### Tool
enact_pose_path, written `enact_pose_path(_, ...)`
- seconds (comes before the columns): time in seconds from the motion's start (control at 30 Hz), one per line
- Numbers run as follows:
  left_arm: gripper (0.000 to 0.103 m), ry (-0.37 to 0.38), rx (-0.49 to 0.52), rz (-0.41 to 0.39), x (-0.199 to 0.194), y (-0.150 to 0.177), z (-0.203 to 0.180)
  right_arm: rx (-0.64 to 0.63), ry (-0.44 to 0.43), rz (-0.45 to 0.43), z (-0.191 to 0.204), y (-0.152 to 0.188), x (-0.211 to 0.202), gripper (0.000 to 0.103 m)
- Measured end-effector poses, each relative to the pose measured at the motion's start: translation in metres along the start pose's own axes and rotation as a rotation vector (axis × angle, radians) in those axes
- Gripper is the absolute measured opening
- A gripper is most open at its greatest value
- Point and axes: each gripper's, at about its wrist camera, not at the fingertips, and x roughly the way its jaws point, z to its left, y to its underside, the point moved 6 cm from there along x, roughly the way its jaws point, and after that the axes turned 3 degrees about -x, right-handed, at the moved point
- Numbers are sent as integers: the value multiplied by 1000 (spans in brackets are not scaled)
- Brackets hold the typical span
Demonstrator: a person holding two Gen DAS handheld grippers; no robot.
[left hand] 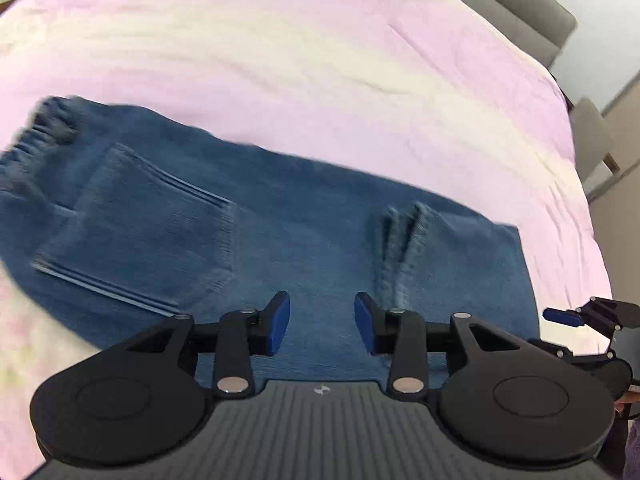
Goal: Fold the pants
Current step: 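Lay the hems down over the jeans and open both grippers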
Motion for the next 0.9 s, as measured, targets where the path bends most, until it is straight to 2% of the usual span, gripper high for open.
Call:
enact_pose_path(0.13,61,-42,-83,-48,-26,-16,53,-157,-50,-35,18,-33,4,60)
enact_pose_path(0.23,71,-59,-196,-84,-43,-17,101,-271,-84,-72,33,-57,13,74)
enact_pose_path(0.33,79,-58,-322,-130,-51,-12,138,-358,-122,-98,46,-79,23,78)
enact_pose_path(0.47,81,-48,-452,-171,-42,0,175,-455,-185,-120,62,-102,43,80)
enact_pose_path(0.6,81,-21,-551,-202,-37,8,202,-543,-221,-105,70,-116,64,87)
enact_pose_path(0.73,82,15,-621,-240,-28,5,221,-558,-254,-55,69,-125,92,88)
enact_pose_path(0.9,82,11,-676,-265,-18,-4,242,-553,-316,-15,66,-125,109,93)
